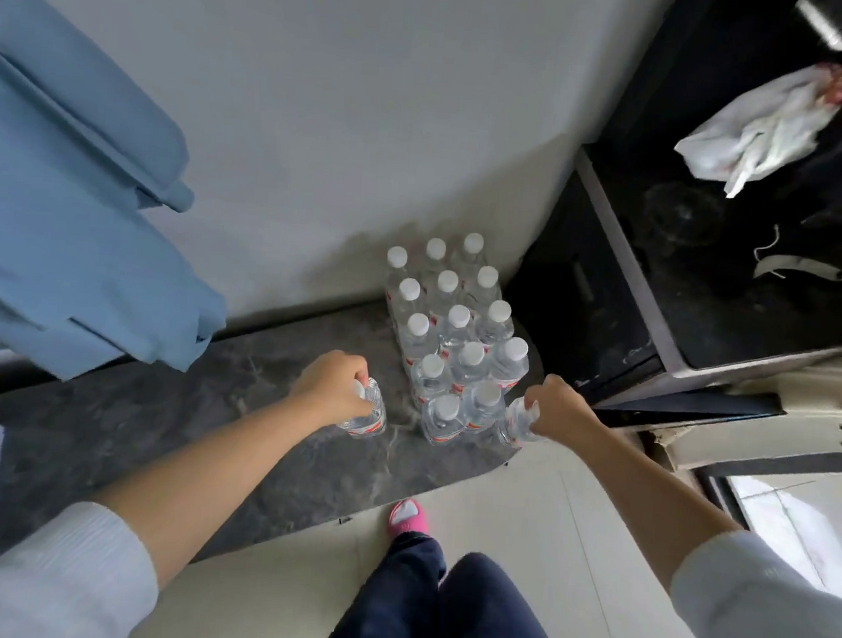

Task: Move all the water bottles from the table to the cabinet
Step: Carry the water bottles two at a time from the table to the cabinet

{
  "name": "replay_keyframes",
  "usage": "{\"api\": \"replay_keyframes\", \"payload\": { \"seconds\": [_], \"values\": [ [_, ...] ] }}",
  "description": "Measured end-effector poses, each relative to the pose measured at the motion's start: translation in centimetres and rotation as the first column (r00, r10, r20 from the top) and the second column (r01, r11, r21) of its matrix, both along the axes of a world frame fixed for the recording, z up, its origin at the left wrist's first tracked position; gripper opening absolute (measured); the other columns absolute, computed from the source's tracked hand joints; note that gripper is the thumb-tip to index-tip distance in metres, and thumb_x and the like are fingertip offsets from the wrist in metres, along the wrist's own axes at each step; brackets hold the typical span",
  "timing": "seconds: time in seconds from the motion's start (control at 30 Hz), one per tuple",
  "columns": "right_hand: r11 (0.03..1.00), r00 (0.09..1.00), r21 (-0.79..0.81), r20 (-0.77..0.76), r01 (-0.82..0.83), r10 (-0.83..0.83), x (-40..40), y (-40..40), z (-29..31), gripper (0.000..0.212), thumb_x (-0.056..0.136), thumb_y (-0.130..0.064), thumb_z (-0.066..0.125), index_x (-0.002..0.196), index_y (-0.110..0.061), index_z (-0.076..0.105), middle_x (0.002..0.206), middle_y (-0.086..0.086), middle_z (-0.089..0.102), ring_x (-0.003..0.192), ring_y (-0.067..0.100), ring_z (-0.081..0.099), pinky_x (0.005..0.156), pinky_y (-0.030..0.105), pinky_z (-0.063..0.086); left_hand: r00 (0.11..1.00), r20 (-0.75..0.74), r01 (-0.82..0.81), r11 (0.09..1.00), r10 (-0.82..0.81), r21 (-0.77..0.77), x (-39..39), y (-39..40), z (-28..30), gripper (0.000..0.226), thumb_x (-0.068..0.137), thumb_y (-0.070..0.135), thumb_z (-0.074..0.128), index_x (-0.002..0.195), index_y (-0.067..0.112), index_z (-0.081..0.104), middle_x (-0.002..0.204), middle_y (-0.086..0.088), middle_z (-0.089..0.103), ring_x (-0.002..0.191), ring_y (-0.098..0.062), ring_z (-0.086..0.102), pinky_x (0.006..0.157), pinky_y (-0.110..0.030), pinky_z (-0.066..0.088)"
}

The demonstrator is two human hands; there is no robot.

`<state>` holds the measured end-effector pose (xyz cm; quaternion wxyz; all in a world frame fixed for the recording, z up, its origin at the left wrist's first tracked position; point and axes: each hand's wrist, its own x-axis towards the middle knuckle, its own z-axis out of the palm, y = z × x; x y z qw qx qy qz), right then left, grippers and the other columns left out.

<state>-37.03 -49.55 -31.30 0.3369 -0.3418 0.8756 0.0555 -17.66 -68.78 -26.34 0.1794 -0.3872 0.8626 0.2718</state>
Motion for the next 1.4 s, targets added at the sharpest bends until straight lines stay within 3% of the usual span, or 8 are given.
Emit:
{"api": "replay_keyframes", "payload": {
  "seconds": [0.17,0.47,0.57,0.73,0.87,1.07,1.2,1.4],
  "values": [
    [0.999,0.999,0.027,0.039,0.031,-0.032,-1.7,-0.9,-1.8,0.032,0.084,-0.009,0.055,0.116,-0.013,0.060,0.125,0.011,0.042,0.101,0.029,0.057,0.075,0.028,0.043,0.999,0.041,-0.003,1.000,0.003,0.011,-1.4,-1.2,-1.4,0.039,0.074,0.016,0.069,0.060,0.030,0.035,0.090,0.002,0.044,0.086,-0.018,0.046,0.072,-0.024,0.036],
    [1.000,0.992,0.014,0.128,-0.021,0.019,-2.8,-2.6,-2.9,0.029,0.084,-0.010,0.055,0.112,-0.011,0.063,0.127,0.011,0.047,0.098,0.026,0.057,0.067,0.022,0.044,0.997,0.067,-0.050,0.998,0.048,0.024,-3.4,-1.7,-2.9,0.031,0.076,0.013,0.067,0.064,0.024,0.041,0.094,-0.001,0.044,0.089,-0.019,0.047,0.073,-0.025,0.036],
    [0.999,0.988,0.002,0.148,0.050,-0.050,-2.9,-2.7,-3.2,0.034,0.085,-0.010,0.057,0.119,-0.012,0.060,0.131,0.010,0.043,0.110,0.028,0.056,0.087,0.028,0.048,0.996,0.063,-0.067,0.997,0.065,0.033,-3.8,-1.7,-3.2,0.032,0.076,0.012,0.068,0.064,0.024,0.041,0.094,-0.002,0.044,0.090,-0.021,0.049,0.075,-0.027,0.038],
    [0.999,0.982,0.027,0.183,0.032,-0.036,-2.6,-2.7,-2.8,0.036,0.088,-0.007,0.050,0.124,-0.009,0.053,0.133,0.013,0.043,0.115,0.030,0.053,0.092,0.030,0.044,0.992,0.051,-0.117,0.992,0.115,0.044,-4.4,-1.8,-4.0,0.042,0.075,0.010,0.066,0.059,0.030,0.033,0.082,0.003,0.041,0.085,-0.017,0.044,0.072,-0.023,0.033],
    [0.980,0.988,0.149,0.100,-0.130,0.116,-1.8,-2.8,-1.5,0.044,0.092,-0.014,0.045,0.135,-0.012,0.039,0.139,0.013,0.036,0.125,0.032,0.046,0.099,0.036,0.044,0.991,0.066,-0.122,0.992,0.119,0.044,-4.8,-2.4,-4.3,0.014,0.077,0.010,0.065,0.084,0.018,0.057,0.093,-0.001,0.043,0.086,-0.016,0.044,0.072,-0.024,0.033],
    [0.946,0.948,0.055,0.050,-0.318,0.316,-1.3,-7.0,0.9,0.037,0.095,-0.020,0.039,0.131,-0.011,0.044,0.142,0.009,0.035,0.128,0.027,0.040,0.102,0.036,0.041,0.984,0.071,-0.167,0.986,0.165,0.028,-5.4,-4.2,-4.7,0.029,0.080,0.011,0.064,0.109,0.006,0.061,0.098,-0.002,0.044,0.092,-0.018,0.050,0.075,-0.022,0.034],
    [0.921,0.930,-0.152,0.024,-0.358,0.366,-1.4,-12.3,0.1,0.041,0.097,-0.024,0.037,0.136,-0.015,0.039,0.150,0.006,0.028,0.140,0.022,0.024,0.114,0.034,0.025,0.975,0.074,-0.209,0.978,0.209,-0.007,-6.0,-5.8,-4.9,0.030,0.082,0.011,0.062,0.112,0.007,0.061,0.111,-0.007,0.054,0.109,-0.022,0.056,0.079,-0.022,0.038],
    [0.885,0.891,-0.100,-0.055,-0.454,0.451,-1.4,-18.2,-2.7,0.059,0.097,-0.046,0.026,0.149,-0.028,0.004,0.160,0.001,-0.010,0.147,0.025,-0.015,0.117,0.050,-0.011,0.963,0.101,-0.249,0.968,0.249,-0.007,-7.0,-9.2,-5.6,0.033,0.083,0.011,0.061,0.116,0.010,0.060,0.123,-0.009,0.053,0.113,-0.024,0.055,0.086,-0.028,0.045]
  ]
}}
